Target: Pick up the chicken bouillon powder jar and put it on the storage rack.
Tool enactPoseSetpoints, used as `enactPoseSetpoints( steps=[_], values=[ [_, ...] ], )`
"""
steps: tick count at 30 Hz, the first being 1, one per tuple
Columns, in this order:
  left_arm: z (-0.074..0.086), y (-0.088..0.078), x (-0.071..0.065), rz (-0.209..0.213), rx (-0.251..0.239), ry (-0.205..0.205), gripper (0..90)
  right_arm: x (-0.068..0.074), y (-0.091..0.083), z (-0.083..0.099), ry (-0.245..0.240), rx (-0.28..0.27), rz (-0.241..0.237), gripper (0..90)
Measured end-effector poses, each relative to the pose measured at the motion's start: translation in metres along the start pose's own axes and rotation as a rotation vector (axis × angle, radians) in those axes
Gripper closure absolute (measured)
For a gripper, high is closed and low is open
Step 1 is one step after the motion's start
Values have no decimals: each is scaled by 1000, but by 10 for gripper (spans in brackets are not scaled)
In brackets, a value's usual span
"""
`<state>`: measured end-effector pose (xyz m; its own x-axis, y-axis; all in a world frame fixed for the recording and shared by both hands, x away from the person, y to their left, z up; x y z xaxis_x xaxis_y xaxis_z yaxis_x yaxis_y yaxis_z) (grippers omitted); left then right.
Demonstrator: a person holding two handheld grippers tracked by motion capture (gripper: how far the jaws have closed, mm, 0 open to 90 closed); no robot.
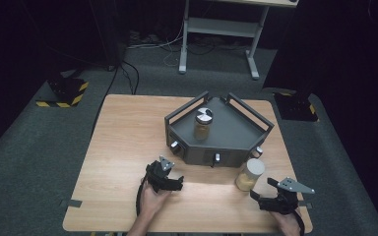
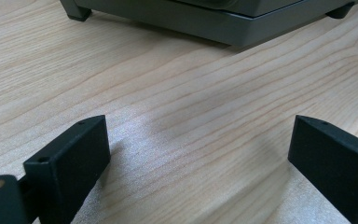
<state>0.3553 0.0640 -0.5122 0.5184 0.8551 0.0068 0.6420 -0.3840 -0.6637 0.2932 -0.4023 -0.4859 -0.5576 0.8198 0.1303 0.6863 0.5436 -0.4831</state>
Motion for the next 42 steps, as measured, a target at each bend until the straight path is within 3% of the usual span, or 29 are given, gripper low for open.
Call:
enactPoseSetpoints(
  steps=[8, 21, 35, 42],
  values=[
    [0, 0, 0, 0, -1, -2, 58, 9, 8, -11, -18, -21, -15, 64],
    [0, 0, 0, 0, -3, -7, 61, 16, 17, -32, -41, -74, 6, 120],
    [1, -1, 1, 4, -5, -10, 62, 16, 30, -43, -38, -78, 15, 169],
    [1, -1, 1, 5, -5, -12, 63, 14, 33, -46, -35, -85, 13, 239]
  ],
)
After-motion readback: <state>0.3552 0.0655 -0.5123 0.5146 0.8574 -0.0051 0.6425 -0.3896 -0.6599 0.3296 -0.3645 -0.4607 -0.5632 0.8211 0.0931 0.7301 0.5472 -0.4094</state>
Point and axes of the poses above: each handheld gripper's, and its own axes: y roughly forward along the jaws, z roughly out of its underside, x roughly to its left, the point moved 8 cm from there along y, roughly forward along the jaws, and after that the axes turned 3 degrees about y, right-handed, at the moved point
